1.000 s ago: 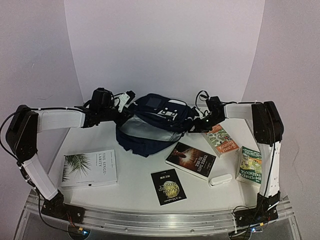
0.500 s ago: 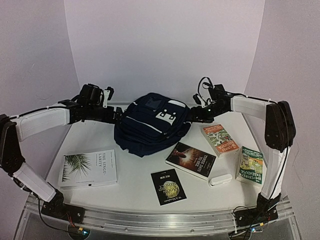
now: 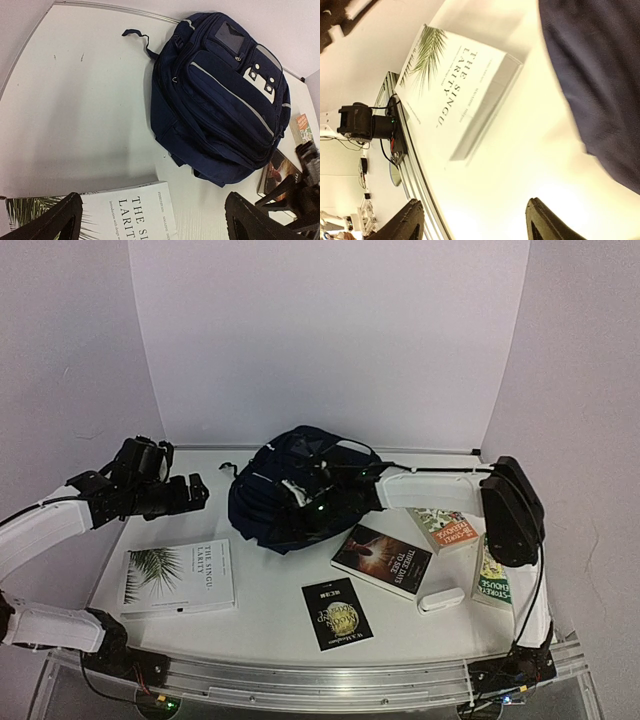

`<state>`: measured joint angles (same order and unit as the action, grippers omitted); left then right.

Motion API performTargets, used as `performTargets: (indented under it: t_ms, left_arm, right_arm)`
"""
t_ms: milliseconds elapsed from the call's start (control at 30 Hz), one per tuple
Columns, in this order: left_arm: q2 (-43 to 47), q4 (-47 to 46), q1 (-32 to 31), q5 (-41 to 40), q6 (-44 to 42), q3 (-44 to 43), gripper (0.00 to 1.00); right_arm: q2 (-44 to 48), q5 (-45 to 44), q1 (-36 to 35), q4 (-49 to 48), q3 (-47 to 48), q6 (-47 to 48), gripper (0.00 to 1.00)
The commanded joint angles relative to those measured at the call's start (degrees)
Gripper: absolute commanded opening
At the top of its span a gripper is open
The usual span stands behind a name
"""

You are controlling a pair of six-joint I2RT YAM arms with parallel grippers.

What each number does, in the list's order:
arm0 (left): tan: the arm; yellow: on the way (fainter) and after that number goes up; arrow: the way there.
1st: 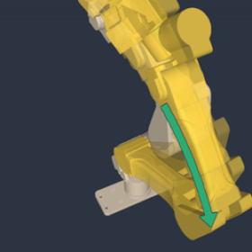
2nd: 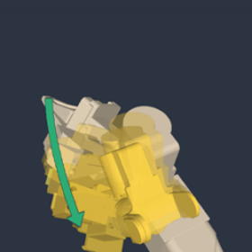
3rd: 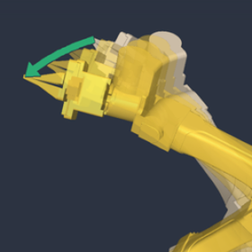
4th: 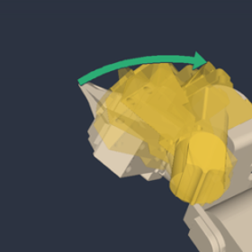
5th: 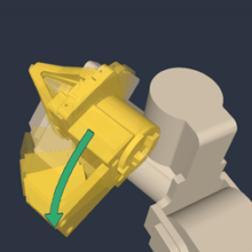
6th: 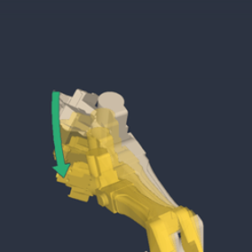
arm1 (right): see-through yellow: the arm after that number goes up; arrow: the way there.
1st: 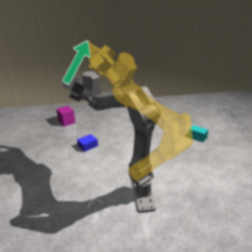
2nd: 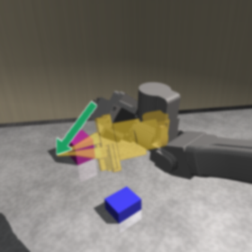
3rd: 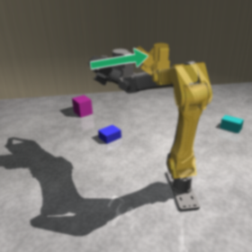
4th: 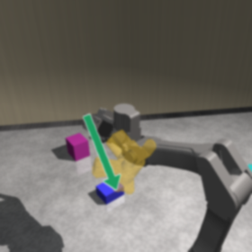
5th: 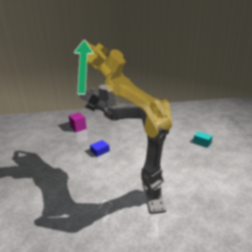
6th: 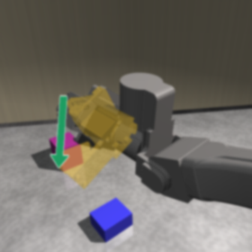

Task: Pack the student bag
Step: Pick up the book from the center of the board.

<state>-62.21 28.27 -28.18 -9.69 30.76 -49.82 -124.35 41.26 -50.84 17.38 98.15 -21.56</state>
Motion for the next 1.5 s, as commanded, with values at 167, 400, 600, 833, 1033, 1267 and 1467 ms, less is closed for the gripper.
performTargets:
  t_ms: [167,400,600,833,1033,1267,1467]
  left_arm:
    - [4.81,2.53,0.07,-2.01,3.3,-0.21,1.0]
    - [6.3,2.4,0.0,-1.66,3.25,0.27,1.0]
    - [7.78,2.56,0.03,-1.92,3.45,1.14,1.0]
    - [8.52,2.3,0.02,-2.33,3.7,2.26,1.0]
    - [8.97,1.17,0.07,-2.01,3.33,2.66,1.0]
    - [7.67,1.23,0.04,-0.89,1.75,0.81,1.0]
    - [5.31,-0.46,0.04,1.37,-2.47,-1.63,1.0]
  right_arm:
    - [-11.67,-1.42,-5.69,-9.16,10.18,-12.65,0.6]
    - [-18.42,-0.16,-7.84,-9.39,16.2,-16.73,0.57]
    - [-22.84,1.76,-9.0,-9.8,20.23,-18.55,0.47]
    - [-21.76,2.07,-9.02,-9.91,19.65,-18.4,0.15]
    - [-15.87,2.58,-8.09,-9.73,17.26,-16.87,0.0]
    - [-7.57,2.84,-4.67,-8.68,12.52,-13.45,0.0]
    - [-0.2,5.48,-1.56,-4.33,8.94,-5.04,0.0]
